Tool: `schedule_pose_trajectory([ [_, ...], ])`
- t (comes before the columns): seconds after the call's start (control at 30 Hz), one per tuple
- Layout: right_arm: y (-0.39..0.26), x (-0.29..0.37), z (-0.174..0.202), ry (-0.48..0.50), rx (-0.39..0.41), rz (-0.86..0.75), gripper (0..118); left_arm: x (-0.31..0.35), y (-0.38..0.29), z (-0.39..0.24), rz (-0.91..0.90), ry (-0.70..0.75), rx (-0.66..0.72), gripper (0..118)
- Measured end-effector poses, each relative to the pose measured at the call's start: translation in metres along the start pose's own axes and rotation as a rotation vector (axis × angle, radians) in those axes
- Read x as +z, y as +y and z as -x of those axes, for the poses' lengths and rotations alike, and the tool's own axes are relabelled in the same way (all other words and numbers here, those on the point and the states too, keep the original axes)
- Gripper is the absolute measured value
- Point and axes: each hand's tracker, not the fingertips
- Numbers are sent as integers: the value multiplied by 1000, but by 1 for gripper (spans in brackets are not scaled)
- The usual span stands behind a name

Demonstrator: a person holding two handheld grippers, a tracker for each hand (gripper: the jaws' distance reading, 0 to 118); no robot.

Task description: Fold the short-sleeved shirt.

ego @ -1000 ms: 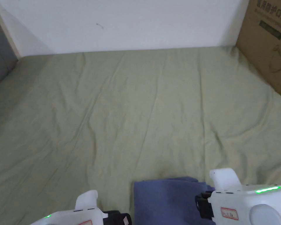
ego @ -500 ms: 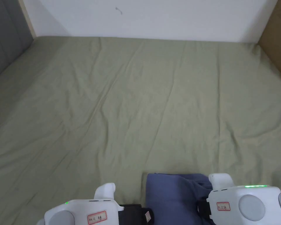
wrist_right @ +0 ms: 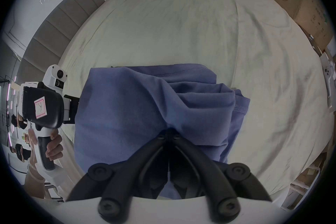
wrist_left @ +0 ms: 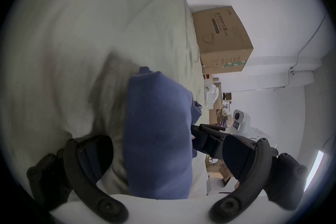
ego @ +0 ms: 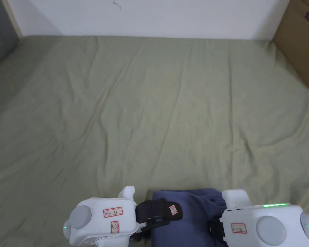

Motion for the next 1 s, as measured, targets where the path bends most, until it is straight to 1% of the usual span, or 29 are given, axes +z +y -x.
schedule_pose_trajectory([
  [0.03,0,0,0,0,0,0,0,-3,2,-3,29,11,-25,107],
  [0.07,0,-1,-1,0,0,1,0,-4,3,-5,41,30,-53,84],
  [0.1,1,0,-1,-1,1,3,0,-6,5,-8,30,81,-64,47],
  [0.13,1,0,0,-4,2,3,0,-8,6,-8,16,175,-72,36],
  [0.17,1,0,0,-7,-2,0,0,-10,8,-2,30,127,-44,35],
  [0.2,1,1,1,-12,-11,2,0,-5,8,3,36,48,6,33],
  [0.23,1,3,1,-6,-16,0,0,0,8,5,33,18,19,32],
  [0.27,1,7,3,-3,-17,-6,0,3,7,5,28,18,19,31],
  [0.4,3,25,13,-14,-17,-51,0,21,8,-4,46,49,-40,30],
  [0.5,10,35,19,38,-67,-85,0,59,21,-5,16,123,-66,30],
  [0.57,15,39,25,53,-74,-105,0,98,35,-4,-6,202,-100,30],
  [0.6,18,40,27,54,-69,-111,0,117,42,-5,-18,249,-109,30],
  [0.7,23,38,36,47,-47,-122,0,182,71,-2,-75,476,-152,29],
  [0.73,24,37,40,52,-49,-119,0,202,82,1,-75,575,-172,29],
  [0.77,25,35,41,75,-67,-106,0,222,95,7,-76,657,-162,29],
  [0.8,26,34,41,100,-80,-96,0,238,108,13,-53,727,-173,29],
  [0.83,26,32,42,103,-77,-94,0,254,122,16,-13,841,-199,29],
  [0.9,27,26,43,75,-52,-83,0,281,144,24,13,1054,-231,29],
  [0.97,27,21,46,24,-26,-82,0,299,158,34,17,1213,-219,29],
  [1.0,27,18,46,17,-25,-74,0,303,164,42,61,1275,-245,29],
])
